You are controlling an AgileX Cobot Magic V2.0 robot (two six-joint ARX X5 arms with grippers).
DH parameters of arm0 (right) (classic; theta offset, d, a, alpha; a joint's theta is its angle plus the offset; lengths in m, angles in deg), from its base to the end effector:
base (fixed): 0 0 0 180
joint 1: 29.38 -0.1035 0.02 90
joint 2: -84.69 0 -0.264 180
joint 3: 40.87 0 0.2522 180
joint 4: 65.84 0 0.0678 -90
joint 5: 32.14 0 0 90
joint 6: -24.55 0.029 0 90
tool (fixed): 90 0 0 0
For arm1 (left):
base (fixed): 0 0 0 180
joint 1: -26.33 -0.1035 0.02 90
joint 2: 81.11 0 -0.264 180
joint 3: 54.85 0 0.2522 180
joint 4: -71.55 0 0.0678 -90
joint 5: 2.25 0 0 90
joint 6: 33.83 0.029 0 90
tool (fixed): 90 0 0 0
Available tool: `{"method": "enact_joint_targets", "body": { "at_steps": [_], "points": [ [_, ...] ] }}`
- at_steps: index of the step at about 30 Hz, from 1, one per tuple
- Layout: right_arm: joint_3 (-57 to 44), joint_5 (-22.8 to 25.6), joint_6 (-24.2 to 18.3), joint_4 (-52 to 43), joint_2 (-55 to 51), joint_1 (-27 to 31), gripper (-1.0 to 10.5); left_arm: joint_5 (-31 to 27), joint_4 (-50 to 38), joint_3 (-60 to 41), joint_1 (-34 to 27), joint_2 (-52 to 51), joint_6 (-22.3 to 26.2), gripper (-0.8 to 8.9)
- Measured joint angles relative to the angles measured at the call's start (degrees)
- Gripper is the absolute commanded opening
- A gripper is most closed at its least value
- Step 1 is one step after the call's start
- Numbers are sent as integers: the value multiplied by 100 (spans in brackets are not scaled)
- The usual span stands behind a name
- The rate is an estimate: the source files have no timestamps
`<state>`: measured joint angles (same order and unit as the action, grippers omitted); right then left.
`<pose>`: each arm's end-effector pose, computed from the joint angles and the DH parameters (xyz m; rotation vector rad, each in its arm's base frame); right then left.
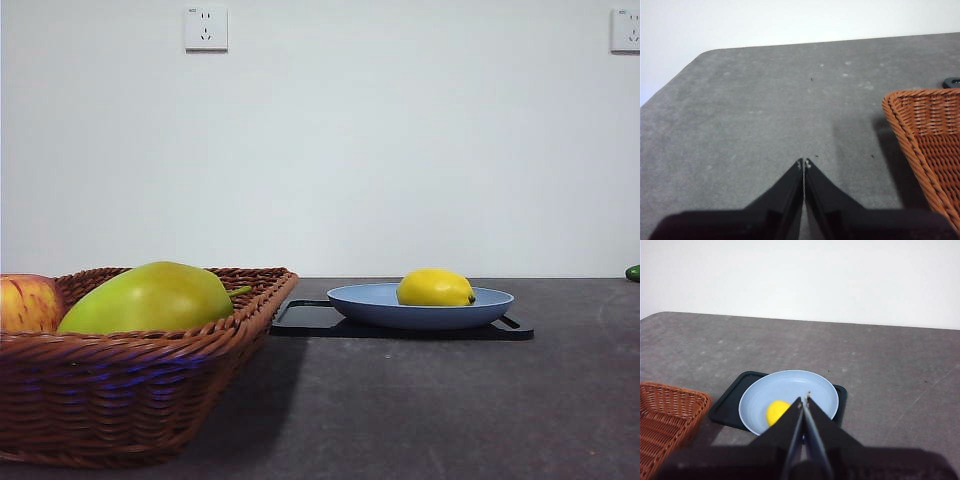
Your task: Take the lemon from the basket,put the lemon in the plate,hand out the plate
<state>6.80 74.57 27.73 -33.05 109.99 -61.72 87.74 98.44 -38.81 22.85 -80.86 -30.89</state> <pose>0.0962 0.0510 0.2950 -0.0207 0.1734 0.2673 0.0935 0.0057 0.1546 0.0453 0.1952 0.0557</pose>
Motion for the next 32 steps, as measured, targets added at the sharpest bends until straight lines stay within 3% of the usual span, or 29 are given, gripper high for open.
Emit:
{"method": "enact_joint_targets", "body": {
  "at_steps": [32],
  "points": [
    [-2,39,-92,11,-39,0,3,20,-85,-63,0,0,0,9]
  ]
}}
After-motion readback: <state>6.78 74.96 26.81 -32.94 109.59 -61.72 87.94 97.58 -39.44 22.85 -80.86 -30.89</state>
